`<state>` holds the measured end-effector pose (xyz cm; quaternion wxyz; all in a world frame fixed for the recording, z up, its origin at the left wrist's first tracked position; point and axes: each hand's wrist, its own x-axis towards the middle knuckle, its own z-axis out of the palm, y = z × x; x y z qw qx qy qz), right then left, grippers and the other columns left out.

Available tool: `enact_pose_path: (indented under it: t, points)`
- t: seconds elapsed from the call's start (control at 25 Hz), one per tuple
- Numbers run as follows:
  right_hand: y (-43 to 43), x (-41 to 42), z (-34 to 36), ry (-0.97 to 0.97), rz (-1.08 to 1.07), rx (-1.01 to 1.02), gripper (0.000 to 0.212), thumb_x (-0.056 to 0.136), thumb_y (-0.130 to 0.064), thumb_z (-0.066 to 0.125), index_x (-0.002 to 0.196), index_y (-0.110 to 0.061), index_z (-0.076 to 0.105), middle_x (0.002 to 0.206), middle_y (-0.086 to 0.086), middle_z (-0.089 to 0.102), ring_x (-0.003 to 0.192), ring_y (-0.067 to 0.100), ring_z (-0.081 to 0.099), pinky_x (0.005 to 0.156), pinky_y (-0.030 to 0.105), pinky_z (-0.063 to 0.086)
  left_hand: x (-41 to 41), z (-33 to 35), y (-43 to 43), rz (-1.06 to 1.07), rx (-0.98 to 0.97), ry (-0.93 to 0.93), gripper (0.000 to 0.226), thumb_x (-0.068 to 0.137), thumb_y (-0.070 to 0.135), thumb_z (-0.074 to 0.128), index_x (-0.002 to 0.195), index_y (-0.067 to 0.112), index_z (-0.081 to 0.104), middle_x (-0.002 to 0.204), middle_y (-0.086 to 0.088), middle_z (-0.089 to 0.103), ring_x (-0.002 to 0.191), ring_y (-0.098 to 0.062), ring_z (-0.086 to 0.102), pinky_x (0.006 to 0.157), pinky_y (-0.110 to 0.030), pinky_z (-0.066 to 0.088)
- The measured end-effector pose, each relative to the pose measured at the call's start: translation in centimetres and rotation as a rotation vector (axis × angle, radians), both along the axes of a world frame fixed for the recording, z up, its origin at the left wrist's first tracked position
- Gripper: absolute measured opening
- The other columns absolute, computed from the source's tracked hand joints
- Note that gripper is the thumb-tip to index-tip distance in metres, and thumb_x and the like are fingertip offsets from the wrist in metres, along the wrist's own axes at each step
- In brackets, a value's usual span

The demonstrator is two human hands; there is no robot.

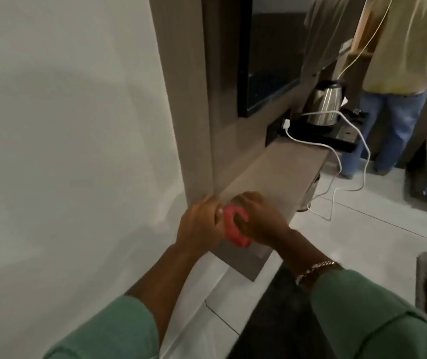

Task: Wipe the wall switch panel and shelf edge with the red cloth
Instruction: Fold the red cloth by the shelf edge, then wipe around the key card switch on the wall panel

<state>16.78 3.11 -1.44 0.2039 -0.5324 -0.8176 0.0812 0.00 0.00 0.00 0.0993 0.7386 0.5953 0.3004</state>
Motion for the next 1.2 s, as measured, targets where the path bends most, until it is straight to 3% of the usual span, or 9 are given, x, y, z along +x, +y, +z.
enact_pose_path:
  t: [0.16, 0.36, 0.52, 0.64, 0.72, 0.8, 1.0, 1.08, 1.2]
  points:
    - [2.9, 0.3, -7.8, -0.069, 0.041, -0.066, 0.041, 0.099, -0.042, 0.052, 0.132, -0.017, 0.054, 0.143, 0.011, 0.052, 0.132, 0.031, 0.047, 0.111, 0.045, 0.038, 0.9, -8.2, 2.9, 0.126, -0.203, -0.068, 0.012, 0.091, 0.018, 0.053, 0.093, 0.011, 0.063, 0.1, -0.01, 0.063, 0.093, -0.027, 0.059, 0.081, -0.037, 0.05]
    - [3.7, -0.1, -11.5, 0.005, 0.019, -0.039, 0.05, 0.1, -0.051, 0.037, 0.14, -0.021, 0.047, 0.151, 0.013, 0.047, 0.139, 0.034, 0.041, 0.116, 0.048, 0.034, 3.2, -10.7, 4.9, 0.449, -0.295, -0.608, 0.012, 0.078, -0.001, 0.057, 0.077, 0.01, 0.062, 0.087, -0.01, 0.065, 0.078, -0.02, 0.06, 0.061, -0.01, 0.046]
    - [1.7, -0.5, -11.2, 0.071, 0.017, -0.051, 0.047, 0.102, -0.047, 0.038, 0.141, -0.022, 0.047, 0.151, 0.009, 0.047, 0.142, 0.029, 0.04, 0.117, 0.044, 0.032, 3.0, -9.2, 4.3, 0.558, -0.501, -1.127, 0.028, 0.074, -0.003, 0.06, 0.096, 0.013, 0.056, 0.095, -0.014, 0.064, 0.088, -0.031, 0.064, 0.083, -0.048, 0.061]
    - [-0.8, -1.5, -9.1, 0.182, 0.038, -0.077, 0.056, 0.099, -0.057, 0.032, 0.146, -0.027, 0.038, 0.154, 0.003, 0.043, 0.141, 0.021, 0.041, 0.117, 0.04, 0.034, 1.2, -6.3, 2.8, 0.446, -0.58, -1.294, 0.036, 0.076, -0.001, 0.062, 0.111, 0.006, 0.057, 0.1, -0.018, 0.064, 0.087, -0.03, 0.063, 0.075, -0.046, 0.061]
    - [-3.0, -3.2, -6.9, 0.296, 0.111, -0.073, 0.064, 0.095, -0.067, 0.033, 0.151, -0.035, 0.026, 0.16, -0.001, 0.032, 0.144, 0.016, 0.035, 0.118, 0.039, 0.035, -1.0, -3.4, 0.7, 0.311, -0.592, -1.345, 0.034, 0.08, 0.001, 0.062, 0.113, 0.006, 0.06, 0.102, -0.016, 0.067, 0.09, -0.03, 0.065, 0.061, -0.035, 0.06]
    - [-5.7, -6.0, -4.0, 0.428, 0.184, -0.07, 0.072, 0.09, -0.072, 0.04, 0.151, -0.039, 0.021, 0.162, -0.004, 0.026, 0.145, 0.012, 0.033, 0.117, 0.04, 0.041, -3.7, -0.3, -2.5, 0.195, -0.601, -1.373, 0.036, 0.08, -0.002, 0.061, 0.115, 0.008, 0.062, 0.108, -0.017, 0.068, 0.098, -0.032, 0.064, 0.066, -0.037, 0.061]
    - [-13.6, -16.1, 3.5, 0.738, 0.264, 0.121, 0.065, 0.084, -0.047, 0.065, 0.142, -0.033, 0.038, 0.15, 0.003, 0.045, 0.136, 0.015, 0.048, 0.105, 0.036, 0.052, -11.7, 8.7, -12.2, 0.097, -0.426, -1.363, 0.043, 0.08, -0.009, 0.057, 0.117, 0.013, 0.06, 0.098, -0.014, 0.067, 0.095, -0.029, 0.061, 0.072, -0.038, 0.056]
    - [-16.5, -20.6, 7.3, 0.8, 0.302, 0.213, 0.068, 0.081, -0.034, 0.071, 0.141, -0.032, 0.04, 0.146, 0.002, 0.047, 0.132, 0.011, 0.05, 0.1, 0.028, 0.054, -15.3, 13.1, -16.8, 0.126, -0.243, -1.239, 0.041, 0.083, -0.01, 0.056, 0.114, 0.017, 0.059, 0.086, -0.008, 0.067, 0.086, -0.021, 0.063, 0.066, -0.029, 0.056]
    - [-20.9, -26.7, 12.7, 0.827, 0.427, 0.324, 0.072, 0.074, -0.018, 0.081, 0.139, -0.022, 0.05, 0.144, 0.007, 0.048, 0.132, 0.012, 0.05, 0.101, 0.031, 0.055, -19.9, 19.3, -24.7, 0.239, 0.083, -0.915, 0.037, 0.085, -0.007, 0.056, 0.112, 0.018, 0.058, 0.095, -0.011, 0.064, 0.082, -0.013, 0.063, 0.066, -0.02, 0.057]
